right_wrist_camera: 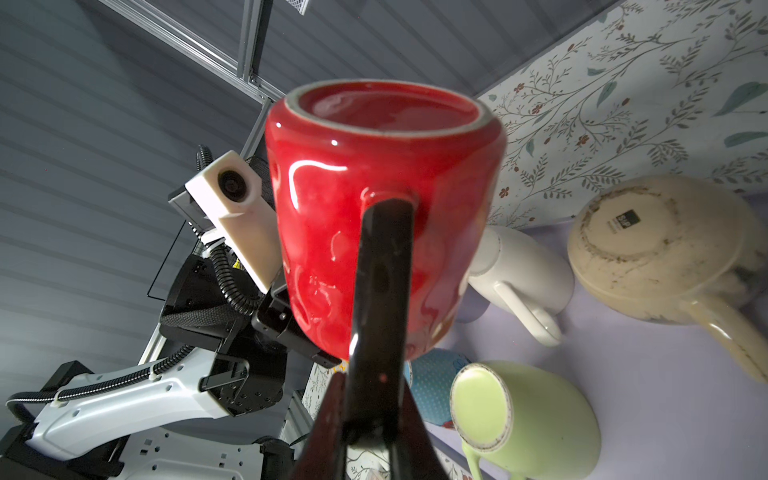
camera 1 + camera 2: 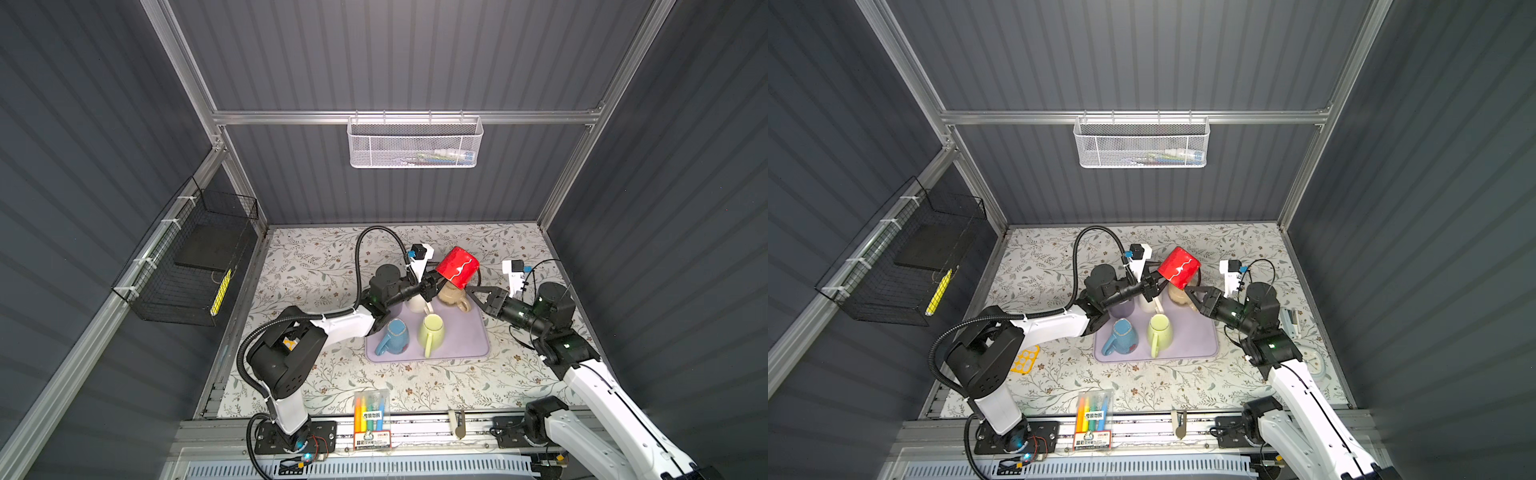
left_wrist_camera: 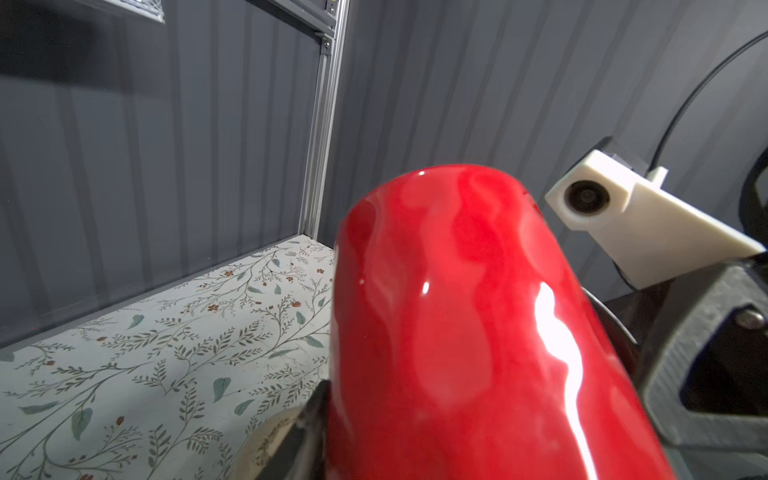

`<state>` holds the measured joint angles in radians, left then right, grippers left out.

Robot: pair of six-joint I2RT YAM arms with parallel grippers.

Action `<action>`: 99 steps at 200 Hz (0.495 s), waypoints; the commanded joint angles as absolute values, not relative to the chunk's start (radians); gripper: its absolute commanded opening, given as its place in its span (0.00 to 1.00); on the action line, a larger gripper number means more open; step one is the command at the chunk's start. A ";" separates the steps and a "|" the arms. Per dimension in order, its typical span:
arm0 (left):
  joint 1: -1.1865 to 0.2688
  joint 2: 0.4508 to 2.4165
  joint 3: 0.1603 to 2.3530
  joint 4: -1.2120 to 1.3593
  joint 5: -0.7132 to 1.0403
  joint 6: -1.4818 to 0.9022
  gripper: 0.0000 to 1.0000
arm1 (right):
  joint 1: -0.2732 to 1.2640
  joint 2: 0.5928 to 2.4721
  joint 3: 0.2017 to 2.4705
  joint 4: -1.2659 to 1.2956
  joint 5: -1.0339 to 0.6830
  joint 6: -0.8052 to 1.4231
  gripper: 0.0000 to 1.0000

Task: Turn the mug right side up
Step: 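Close the left gripper on the red mug's rim while the right gripper holds the handle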

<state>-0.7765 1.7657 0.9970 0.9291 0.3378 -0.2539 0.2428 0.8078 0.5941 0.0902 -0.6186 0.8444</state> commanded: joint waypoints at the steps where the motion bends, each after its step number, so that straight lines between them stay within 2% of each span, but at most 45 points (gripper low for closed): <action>1: -0.781 1.789 1.031 1.017 0.370 -0.287 0.36 | 0.238 0.809 0.586 0.243 -0.666 0.876 0.00; 19: -0.781 1.802 1.038 1.025 0.375 -0.293 0.31 | 0.235 0.820 0.575 0.273 -0.681 0.900 0.00; 57: -0.779 1.832 1.050 1.057 0.373 -0.304 0.28 | 0.233 0.828 0.513 0.385 -0.678 0.988 0.00; 99: -0.779 1.839 1.069 1.071 0.376 -0.311 0.13 | 0.233 0.842 0.468 0.464 -0.659 1.041 0.00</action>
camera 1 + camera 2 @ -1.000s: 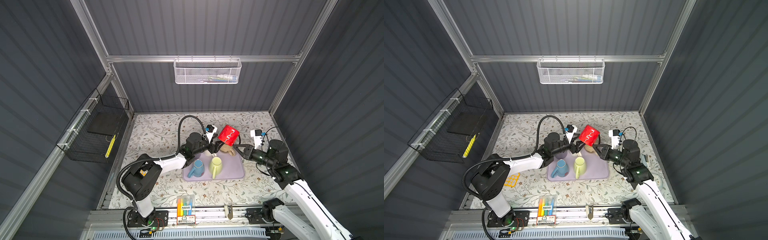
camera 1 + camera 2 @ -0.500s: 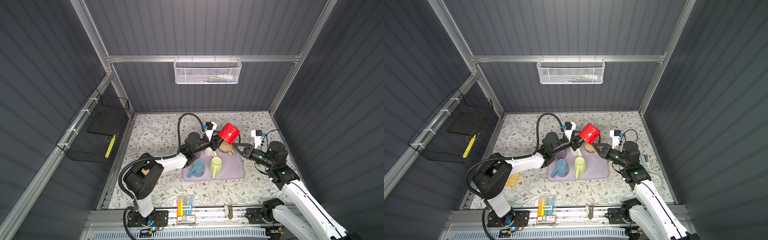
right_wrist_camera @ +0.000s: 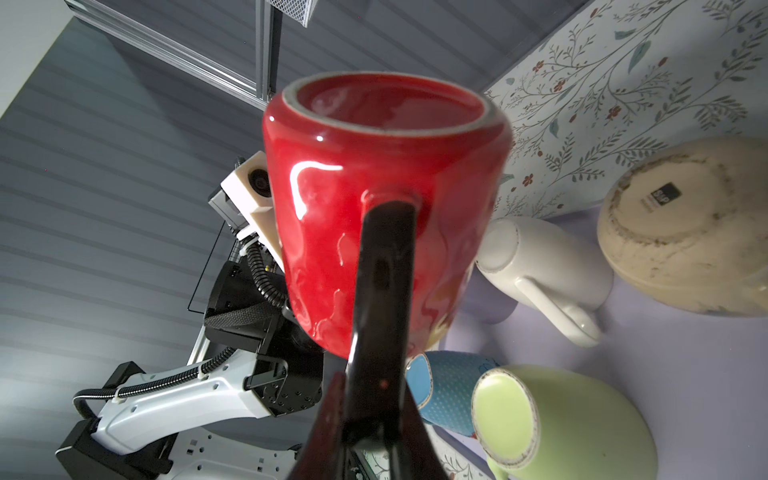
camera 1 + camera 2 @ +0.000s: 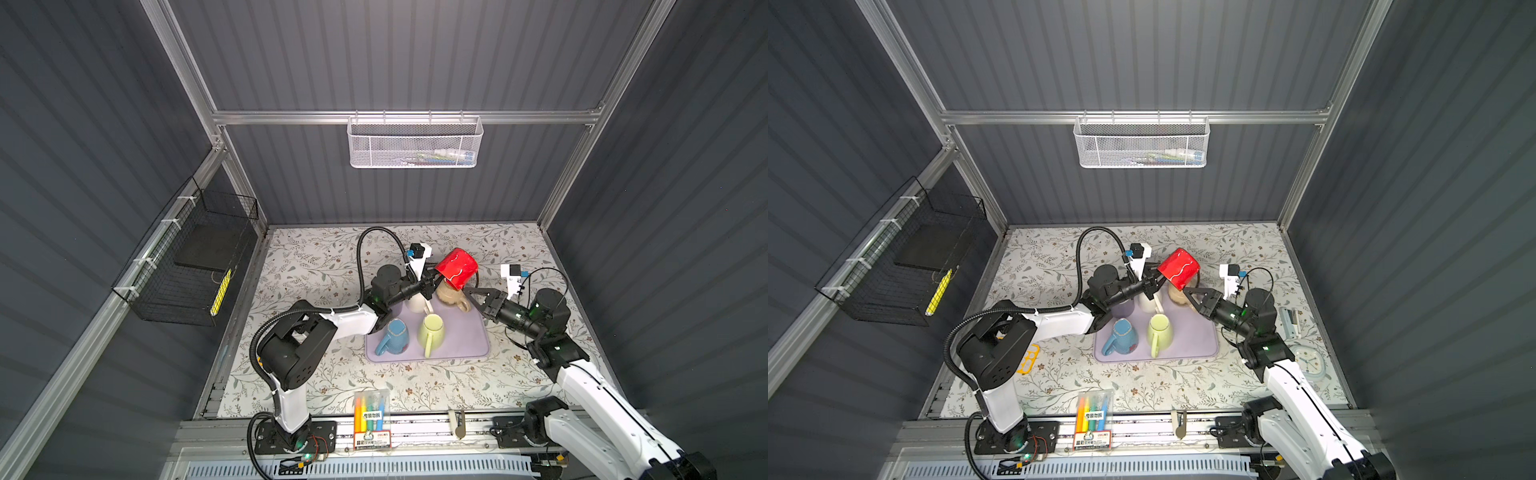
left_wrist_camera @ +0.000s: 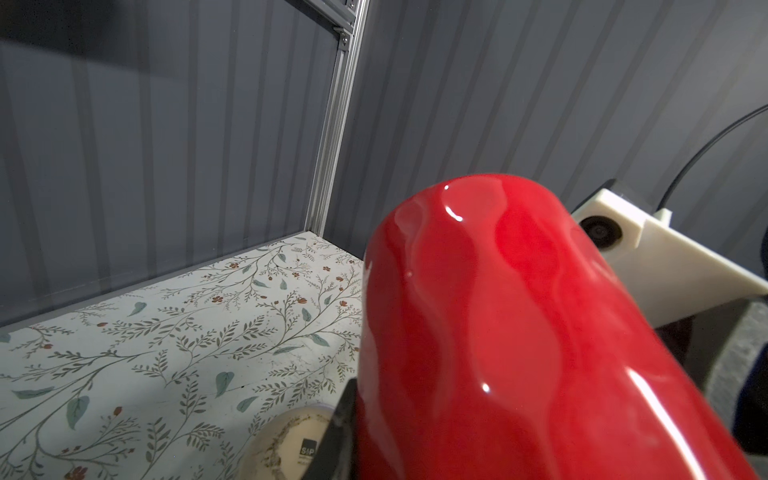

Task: Turn the mug right side up
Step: 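Close the left gripper on the red mug's rim while the right gripper holds the handle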

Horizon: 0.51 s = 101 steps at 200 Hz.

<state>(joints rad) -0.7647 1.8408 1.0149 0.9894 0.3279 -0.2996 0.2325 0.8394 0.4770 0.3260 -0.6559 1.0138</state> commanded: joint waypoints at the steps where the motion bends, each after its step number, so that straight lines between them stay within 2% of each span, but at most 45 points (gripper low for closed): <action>1: -0.779 1.838 1.068 1.071 0.378 -0.311 0.13 | 0.233 0.842 0.467 0.465 -0.657 1.041 0.00; 56: -0.775 1.857 1.076 1.101 0.397 -0.341 0.07 | 0.233 0.896 0.422 0.583 -0.655 1.104 0.00; 82: -0.772 1.863 1.080 1.119 0.408 -0.359 0.00 | 0.233 0.925 0.406 0.629 -0.657 1.126 0.00; 95: -0.769 1.862 1.079 1.119 0.412 -0.363 0.00 | 0.233 0.930 0.406 0.617 -0.648 1.115 0.00; 101: -0.767 1.863 1.080 1.120 0.415 -0.366 0.00 | 0.233 0.931 0.406 0.607 -0.642 1.106 0.04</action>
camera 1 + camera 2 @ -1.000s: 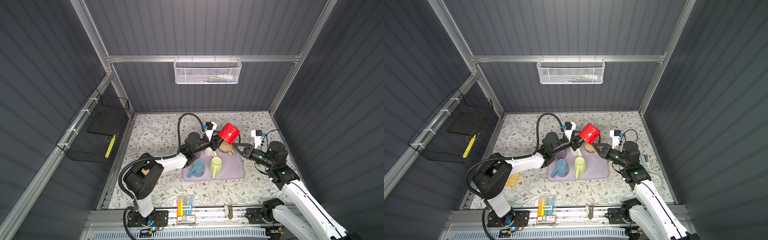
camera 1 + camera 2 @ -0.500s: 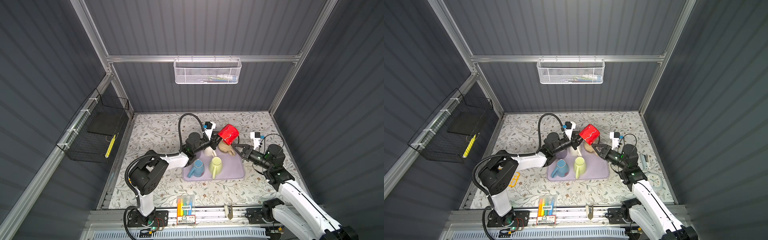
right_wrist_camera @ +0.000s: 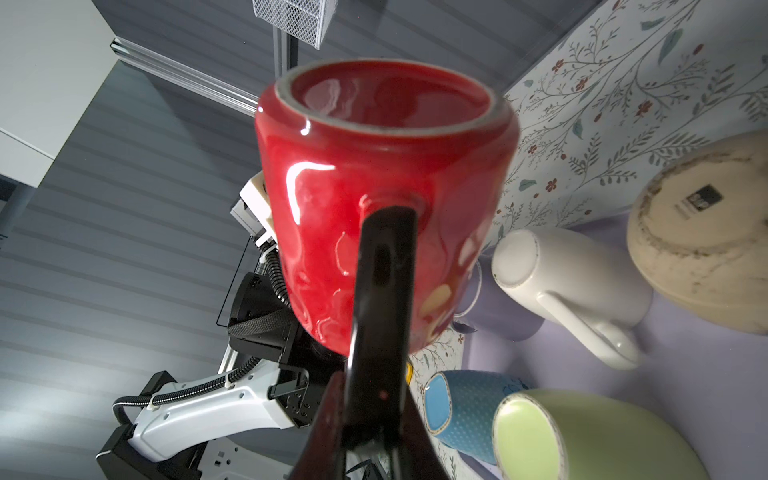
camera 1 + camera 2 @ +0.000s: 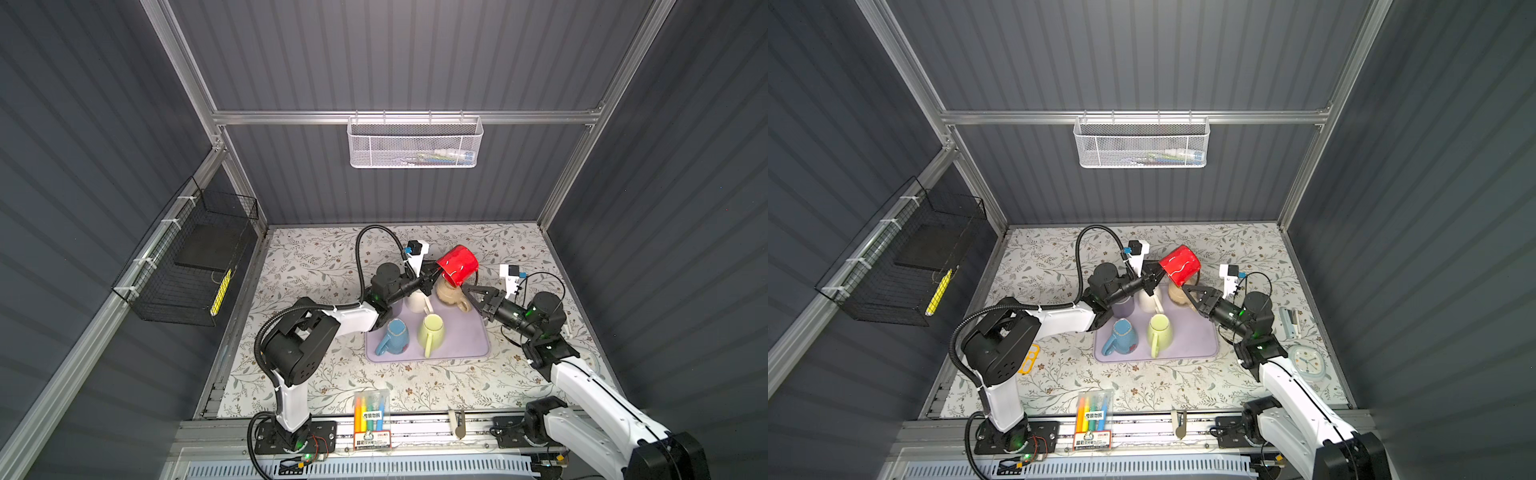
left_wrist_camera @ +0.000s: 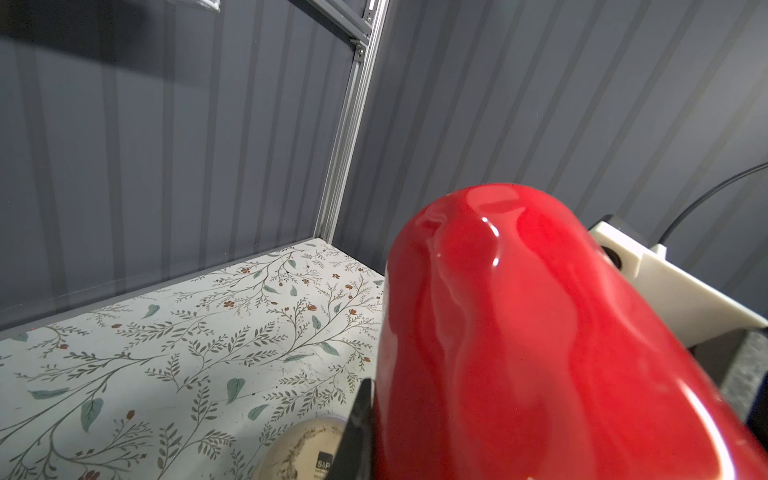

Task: Turn the mug right side up
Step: 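Close the left gripper on the red mug's rim while the right gripper holds the handle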

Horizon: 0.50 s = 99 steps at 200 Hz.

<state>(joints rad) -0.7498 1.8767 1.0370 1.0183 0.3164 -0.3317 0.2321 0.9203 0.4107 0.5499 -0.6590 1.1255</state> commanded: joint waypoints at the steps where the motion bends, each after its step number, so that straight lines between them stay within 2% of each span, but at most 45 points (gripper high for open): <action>1: -0.767 1.863 1.080 1.120 0.416 -0.367 0.00 | 0.233 0.931 0.405 0.605 -0.640 1.104 0.04; 71: -0.729 1.850 1.069 1.086 0.425 -0.396 0.00 | 0.230 0.969 0.384 0.597 -0.590 1.080 0.32; 99: -0.718 1.858 1.074 1.094 0.425 -0.411 0.00 | 0.229 0.970 0.369 0.600 -0.576 1.080 0.38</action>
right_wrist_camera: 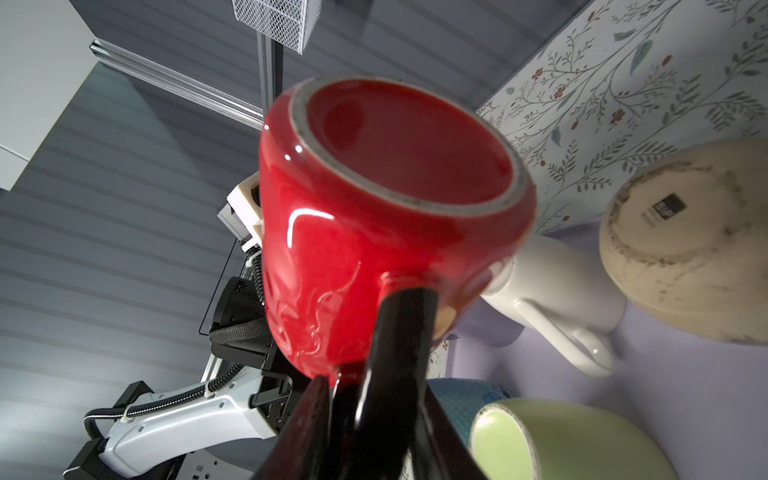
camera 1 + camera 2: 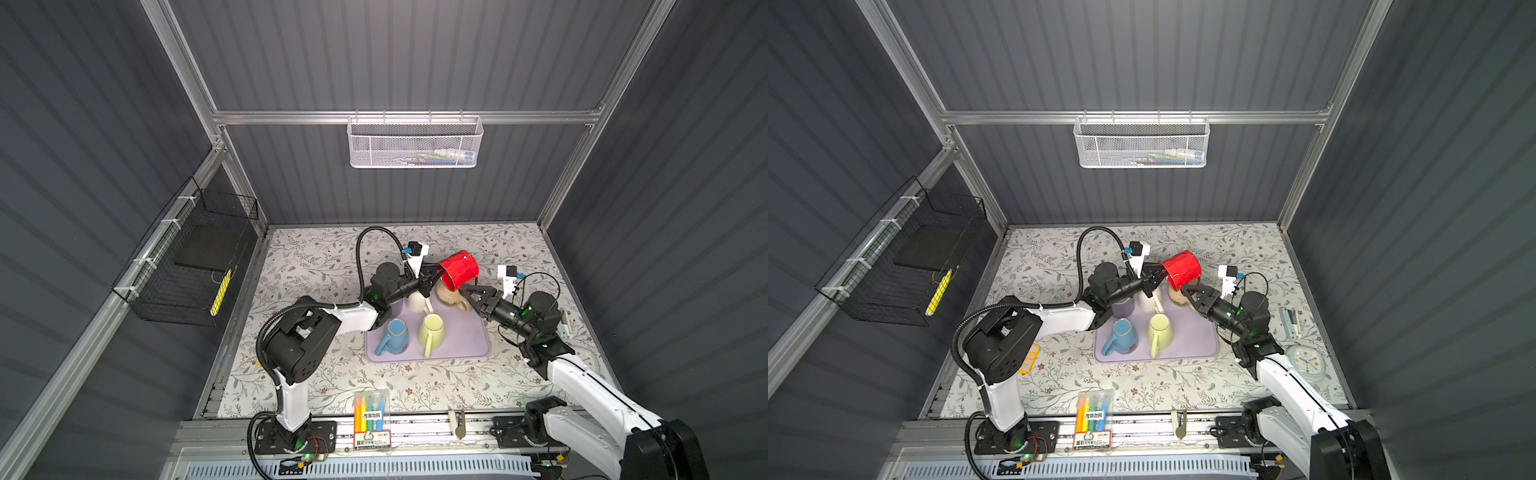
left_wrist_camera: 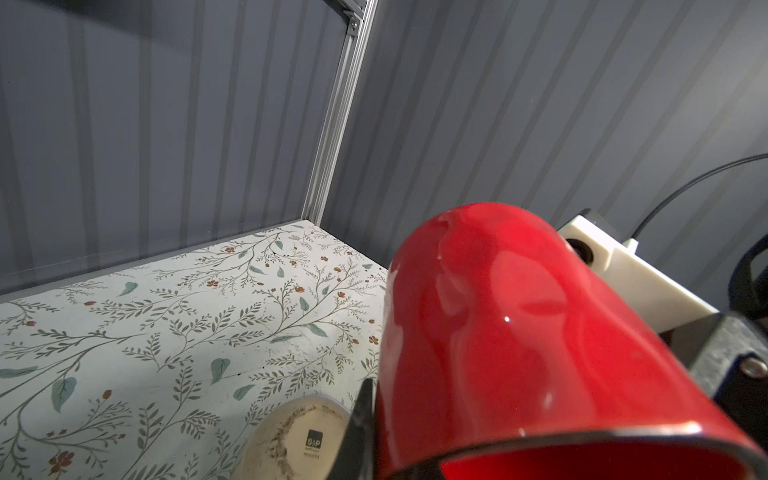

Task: Turn the mug right side up
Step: 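Close the left gripper on the red mug's rim while the right gripper holds the handle, then open the right gripper off the handle while the left gripper pulls the mug away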

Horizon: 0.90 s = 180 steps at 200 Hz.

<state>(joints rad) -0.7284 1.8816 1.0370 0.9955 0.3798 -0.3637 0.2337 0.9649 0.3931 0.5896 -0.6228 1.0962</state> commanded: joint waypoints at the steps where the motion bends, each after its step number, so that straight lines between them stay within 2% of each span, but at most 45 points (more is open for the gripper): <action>1: -0.718 1.858 1.074 1.094 0.425 -0.411 0.00 | 0.229 0.970 0.368 0.600 -0.576 1.081 0.38; 32: -0.708 1.858 1.064 1.089 0.419 -0.419 0.00 | 0.220 0.961 0.352 0.585 -0.564 1.088 0.47; 73: -0.693 1.831 1.052 1.029 0.384 -0.405 0.00 | 0.208 0.933 0.347 0.544 -0.552 1.073 0.52; 180: -0.689 1.740 1.155 0.598 0.156 -0.338 0.00 | 0.178 0.904 0.347 0.513 -0.566 1.042 0.54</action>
<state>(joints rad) -0.6964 1.8164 1.0611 0.6777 0.2226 -0.3618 0.1875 0.9169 0.3534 0.5194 -0.5610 1.0695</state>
